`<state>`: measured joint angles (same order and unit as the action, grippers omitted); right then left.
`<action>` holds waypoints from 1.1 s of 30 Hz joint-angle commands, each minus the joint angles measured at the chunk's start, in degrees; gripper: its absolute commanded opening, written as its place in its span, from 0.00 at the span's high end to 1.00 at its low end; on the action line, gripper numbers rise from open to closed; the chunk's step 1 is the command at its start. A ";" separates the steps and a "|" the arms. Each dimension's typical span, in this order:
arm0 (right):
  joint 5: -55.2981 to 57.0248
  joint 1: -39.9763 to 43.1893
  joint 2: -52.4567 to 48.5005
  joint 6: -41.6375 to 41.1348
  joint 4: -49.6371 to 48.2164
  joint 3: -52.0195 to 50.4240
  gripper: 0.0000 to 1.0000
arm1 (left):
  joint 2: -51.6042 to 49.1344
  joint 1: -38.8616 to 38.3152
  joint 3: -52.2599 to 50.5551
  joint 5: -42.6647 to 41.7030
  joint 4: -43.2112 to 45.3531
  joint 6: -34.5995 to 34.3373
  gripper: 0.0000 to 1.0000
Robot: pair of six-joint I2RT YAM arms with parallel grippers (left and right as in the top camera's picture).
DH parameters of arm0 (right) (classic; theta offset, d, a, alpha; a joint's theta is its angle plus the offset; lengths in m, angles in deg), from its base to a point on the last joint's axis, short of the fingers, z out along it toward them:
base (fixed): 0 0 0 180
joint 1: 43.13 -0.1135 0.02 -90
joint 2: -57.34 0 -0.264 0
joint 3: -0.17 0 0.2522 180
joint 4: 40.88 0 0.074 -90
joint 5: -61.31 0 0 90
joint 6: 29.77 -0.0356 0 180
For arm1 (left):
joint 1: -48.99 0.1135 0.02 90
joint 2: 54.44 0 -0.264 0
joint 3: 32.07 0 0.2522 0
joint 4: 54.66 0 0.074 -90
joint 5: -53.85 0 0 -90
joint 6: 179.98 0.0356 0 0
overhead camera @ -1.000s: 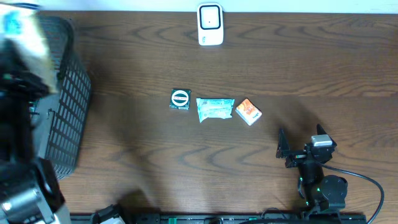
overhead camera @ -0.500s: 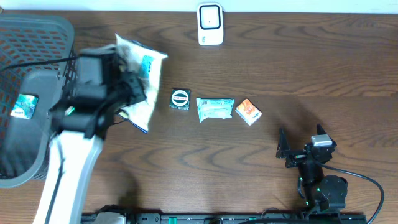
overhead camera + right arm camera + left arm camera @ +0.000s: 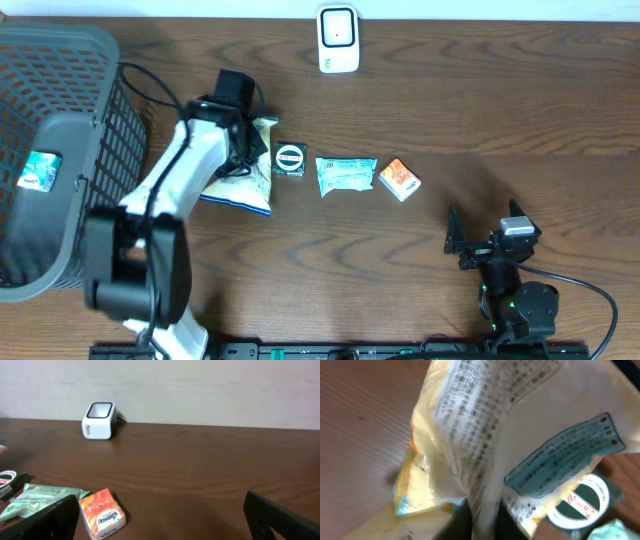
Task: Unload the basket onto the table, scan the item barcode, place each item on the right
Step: 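Carry the cream bag with the left gripper and place it left of the tin, then reach the left gripper into the basket and grasp the green Kleenex pack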
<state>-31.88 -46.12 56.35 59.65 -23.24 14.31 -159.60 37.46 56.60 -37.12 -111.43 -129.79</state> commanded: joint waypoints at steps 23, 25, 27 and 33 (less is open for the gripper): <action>-0.17 -0.44 0.24 0.24 0.22 -0.07 0.01 | 27.23 16.81 24.70 -2.27 -6.45 21.35 0.12; -0.20 -0.44 0.24 0.24 0.22 -0.07 0.01 | 27.71 22.73 25.49 -1.07 -7.43 22.03 0.12; -0.20 -0.44 0.24 0.24 0.22 -0.07 0.01 | 27.50 29.09 25.44 0.92 -8.09 22.05 0.07; -0.20 -0.44 0.24 0.24 0.22 -0.07 0.01 | 22.03 42.03 24.59 1.88 -10.62 21.97 0.04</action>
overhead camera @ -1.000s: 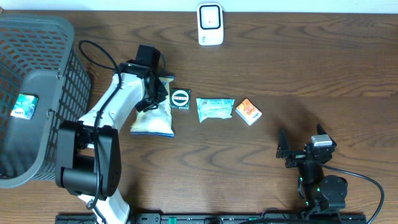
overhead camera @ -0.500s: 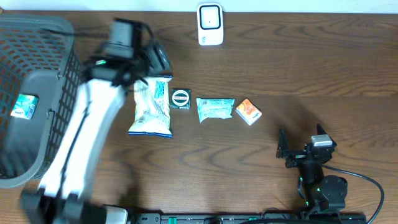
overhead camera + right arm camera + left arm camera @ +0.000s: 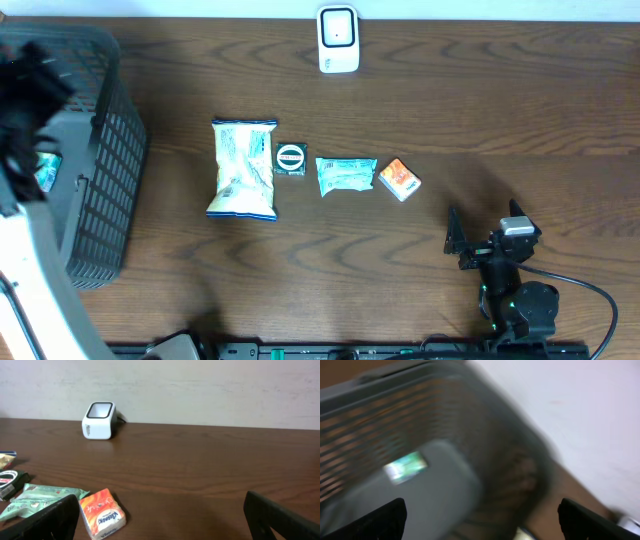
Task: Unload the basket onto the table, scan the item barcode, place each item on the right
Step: 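Reach the left gripper into the basket and grasp the green Kleenex pack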
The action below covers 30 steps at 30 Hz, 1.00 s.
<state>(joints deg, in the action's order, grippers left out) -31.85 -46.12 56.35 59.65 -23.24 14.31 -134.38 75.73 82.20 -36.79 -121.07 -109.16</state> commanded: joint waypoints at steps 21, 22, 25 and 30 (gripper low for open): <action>-0.22 -0.44 0.24 0.24 0.22 -0.07 0.01 | -29.94 8.72 -3.26 12.31 5.22 -4.02 0.04; -0.22 -0.44 0.24 0.24 0.22 -0.07 0.01 | -30.93 8.72 -3.26 12.31 5.29 -4.02 0.04; -0.22 -0.44 0.24 0.24 0.22 -0.07 0.01 | -33.40 8.72 -3.28 12.33 5.40 -4.02 0.04; -0.22 -0.44 0.24 0.24 0.22 -0.07 0.01 | -37.18 8.72 -3.28 12.98 6.08 -4.04 0.04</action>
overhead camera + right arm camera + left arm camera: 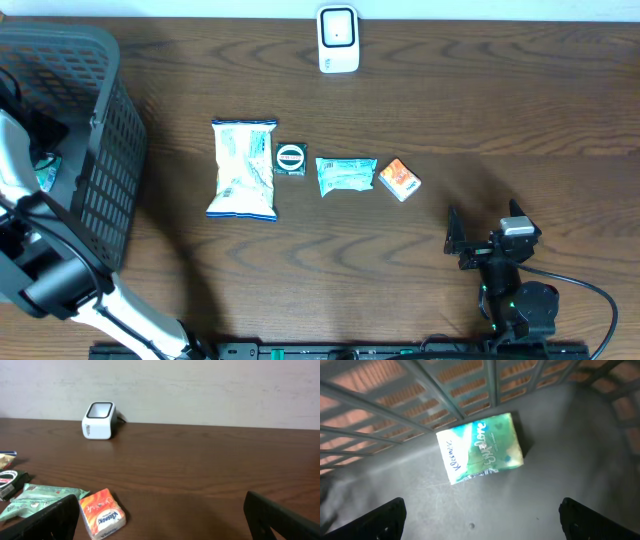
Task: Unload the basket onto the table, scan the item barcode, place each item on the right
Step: 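Reach the left gripper into the basket and grasp the green Kleenex pack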
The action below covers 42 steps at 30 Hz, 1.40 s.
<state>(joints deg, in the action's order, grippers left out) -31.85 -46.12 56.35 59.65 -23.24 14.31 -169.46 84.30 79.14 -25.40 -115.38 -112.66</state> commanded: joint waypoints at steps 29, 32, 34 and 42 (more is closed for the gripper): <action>-0.22 -0.44 0.24 0.24 0.22 -0.07 0.01 | -6.51 0.15 -9.01 2.89 16.26 -0.52 0.08; -0.22 -0.44 0.24 0.24 0.22 -0.07 0.01 | -6.51 0.15 -9.01 2.89 16.46 -0.50 0.21; -0.22 -0.44 0.24 0.24 0.22 -0.07 0.01 | -6.51 0.15 -9.01 2.84 16.44 -0.50 0.36; -0.22 -0.44 0.24 0.22 0.22 -0.07 0.01 | -5.44 0.13 -8.98 2.82 16.11 -0.28 0.85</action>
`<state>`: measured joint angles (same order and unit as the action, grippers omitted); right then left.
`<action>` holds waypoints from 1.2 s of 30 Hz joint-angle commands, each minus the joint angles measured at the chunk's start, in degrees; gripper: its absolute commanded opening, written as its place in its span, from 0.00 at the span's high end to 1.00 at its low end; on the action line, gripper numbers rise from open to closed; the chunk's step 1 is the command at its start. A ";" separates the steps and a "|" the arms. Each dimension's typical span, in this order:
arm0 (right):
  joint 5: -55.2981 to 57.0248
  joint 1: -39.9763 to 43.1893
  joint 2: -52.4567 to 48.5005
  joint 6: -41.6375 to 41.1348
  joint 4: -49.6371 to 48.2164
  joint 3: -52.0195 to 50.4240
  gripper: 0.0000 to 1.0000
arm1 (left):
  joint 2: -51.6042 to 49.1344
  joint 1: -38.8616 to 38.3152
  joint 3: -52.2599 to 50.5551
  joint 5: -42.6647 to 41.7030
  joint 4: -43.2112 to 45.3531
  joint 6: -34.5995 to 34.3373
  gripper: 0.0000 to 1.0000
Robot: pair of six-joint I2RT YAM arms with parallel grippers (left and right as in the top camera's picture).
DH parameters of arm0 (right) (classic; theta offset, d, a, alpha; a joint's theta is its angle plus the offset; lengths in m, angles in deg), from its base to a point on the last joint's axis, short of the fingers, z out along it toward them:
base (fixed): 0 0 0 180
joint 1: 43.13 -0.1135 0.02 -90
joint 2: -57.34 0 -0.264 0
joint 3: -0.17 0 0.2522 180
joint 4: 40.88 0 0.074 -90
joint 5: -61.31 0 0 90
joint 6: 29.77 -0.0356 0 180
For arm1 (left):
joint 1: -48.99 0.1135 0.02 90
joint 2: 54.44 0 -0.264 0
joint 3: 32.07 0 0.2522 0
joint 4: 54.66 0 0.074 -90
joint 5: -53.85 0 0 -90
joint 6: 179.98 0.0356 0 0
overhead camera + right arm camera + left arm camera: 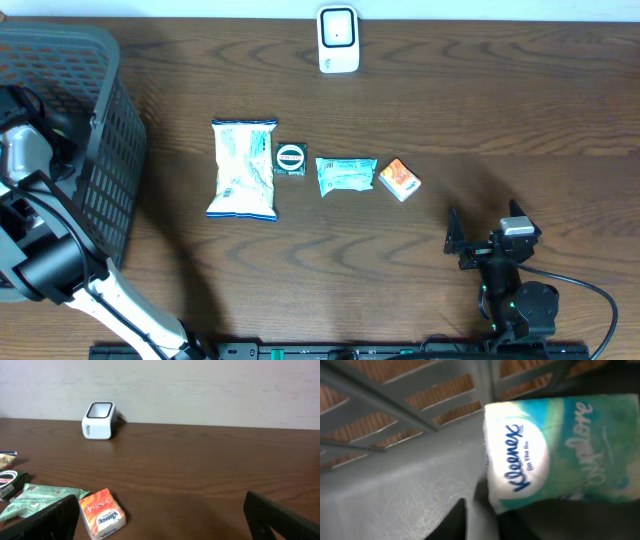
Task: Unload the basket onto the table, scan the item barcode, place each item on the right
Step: 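Reach the left gripper into the basket and grasp the green Kleenex pack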
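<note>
A green and white Kleenex tissue pack [560,450] lies on the grey floor of the basket [110,60] and fills the left wrist view. My left gripper [482,525] is down inside the basket, its fingers drawn close together at the pack's lower left corner. In the overhead view the arm hides the pack. The white barcode scanner [338,38] stands at the table's far edge, also seen from the right wrist as the scanner [99,420]. My right gripper [162,520] stands open at the front right, holding nothing.
A row of items lies mid-table: a chip bag [243,168], a small box with a round label [289,158], a pale green packet [346,174] and an orange tissue pack [399,180]. The basket's lattice walls surround the left arm.
My left gripper has dropped much closer to the green tissue pack, and its fingers, spread wide before, now stand close together at the pack's corner. The right arm has not moved.
My left gripper was shut on the chip bag beside the row of items. Then the bag lay on the table and the arm was over the basket. Then the gripper hung open above the green tissue pack in the basket, and now it is down on that pack.
</note>
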<state>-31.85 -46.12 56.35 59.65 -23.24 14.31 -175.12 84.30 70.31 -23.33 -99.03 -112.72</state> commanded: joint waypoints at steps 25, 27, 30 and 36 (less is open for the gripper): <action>-0.22 -0.44 0.24 0.24 0.22 -0.07 0.01 | 2.99 0.15 -0.17 -2.40 7.48 12.87 0.39; -0.22 -0.44 0.24 0.22 0.22 -0.07 0.01 | 1.97 0.13 -0.17 -4.42 8.15 16.59 0.39; -0.22 -0.44 0.24 0.24 0.22 -0.07 0.01 | 0.52 0.13 -0.17 -5.35 8.20 17.81 0.39; -0.22 -0.44 0.24 0.24 0.22 -0.07 0.01 | 0.00 0.13 -0.22 -6.40 8.02 17.81 0.39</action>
<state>-31.85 -46.12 56.35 59.65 -23.24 14.31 -174.53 84.30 70.26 -28.42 -90.93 -96.90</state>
